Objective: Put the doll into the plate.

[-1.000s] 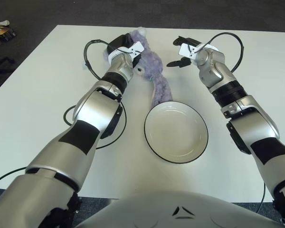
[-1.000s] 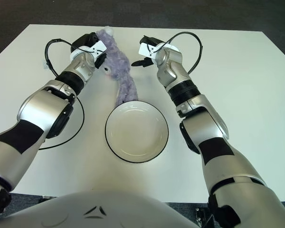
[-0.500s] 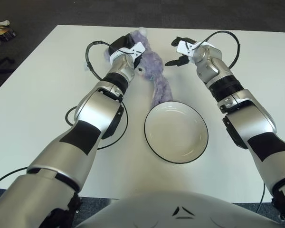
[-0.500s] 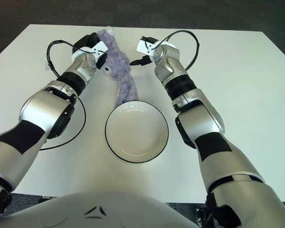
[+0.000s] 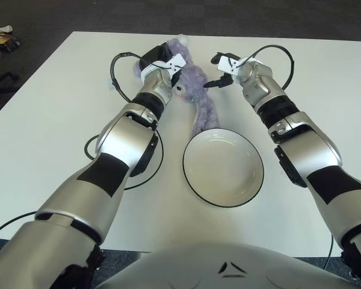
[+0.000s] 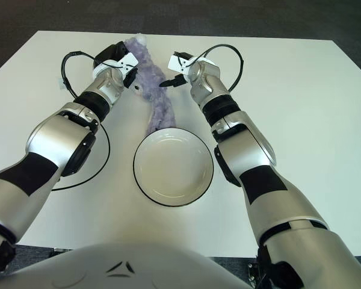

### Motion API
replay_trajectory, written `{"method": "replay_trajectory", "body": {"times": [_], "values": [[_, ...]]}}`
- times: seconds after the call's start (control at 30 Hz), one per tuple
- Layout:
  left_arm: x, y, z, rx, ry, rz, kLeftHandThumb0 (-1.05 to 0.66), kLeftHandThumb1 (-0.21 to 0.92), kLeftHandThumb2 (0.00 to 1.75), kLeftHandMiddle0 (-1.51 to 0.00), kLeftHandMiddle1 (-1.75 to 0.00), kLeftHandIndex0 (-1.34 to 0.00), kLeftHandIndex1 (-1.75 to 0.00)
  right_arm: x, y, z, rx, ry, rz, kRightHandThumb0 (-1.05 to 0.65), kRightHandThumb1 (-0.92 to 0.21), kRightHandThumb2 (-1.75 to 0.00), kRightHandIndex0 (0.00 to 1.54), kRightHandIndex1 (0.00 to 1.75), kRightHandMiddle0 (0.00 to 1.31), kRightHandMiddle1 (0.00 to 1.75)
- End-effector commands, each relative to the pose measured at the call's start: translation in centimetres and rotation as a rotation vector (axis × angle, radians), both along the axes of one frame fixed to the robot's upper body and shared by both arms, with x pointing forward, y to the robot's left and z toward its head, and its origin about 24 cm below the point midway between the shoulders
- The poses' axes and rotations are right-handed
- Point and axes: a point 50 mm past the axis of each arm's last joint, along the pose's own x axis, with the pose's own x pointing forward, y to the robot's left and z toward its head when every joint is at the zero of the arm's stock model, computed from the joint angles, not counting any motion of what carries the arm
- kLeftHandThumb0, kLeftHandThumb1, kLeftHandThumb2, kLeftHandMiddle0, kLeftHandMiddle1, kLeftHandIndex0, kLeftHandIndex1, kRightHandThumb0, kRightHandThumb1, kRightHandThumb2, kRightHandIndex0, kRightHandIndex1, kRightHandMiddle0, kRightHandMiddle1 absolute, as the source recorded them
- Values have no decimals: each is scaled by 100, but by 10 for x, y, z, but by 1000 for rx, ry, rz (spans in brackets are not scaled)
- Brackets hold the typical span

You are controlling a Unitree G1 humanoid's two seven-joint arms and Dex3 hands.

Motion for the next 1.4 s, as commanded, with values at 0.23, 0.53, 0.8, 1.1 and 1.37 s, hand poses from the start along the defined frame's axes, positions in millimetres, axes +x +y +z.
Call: {"method": "replay_trajectory", "body": {"times": [0.23, 0.53, 0.8, 1.1, 1.37], "values": [[0, -2, 0, 18, -14, -43, 0, 28, 134, -67, -174, -43, -166, 1, 16, 4, 96, 32, -11, -71, -83, -25, 31, 62, 0, 37], [1, 1, 0, 12, -11, -39, 0, 34, 126, -65, -163, -37, -174, 0, 21, 1, 100, 80, -70, -75, -75, -39, 33, 63, 0, 38], [2, 4, 2, 28, -13, -35, 0, 31, 128, -68, -160, -39, -174, 0, 25, 0, 103, 69, -131, -77, -76, -41, 24, 58, 0, 46], [2, 5, 7, 42, -35, -18, 0, 17, 139, -80, -144, -56, -175, -1, 25, -7, 128, 12, -212, -75, -76, -41, 25, 57, 0, 50], [3, 5, 9, 7, -18, -12, 0, 13, 146, -74, -153, -65, -175, -2, 22, -15, 202, -12, -288, -73, -70, -45, 28, 63, 0, 38]]}}
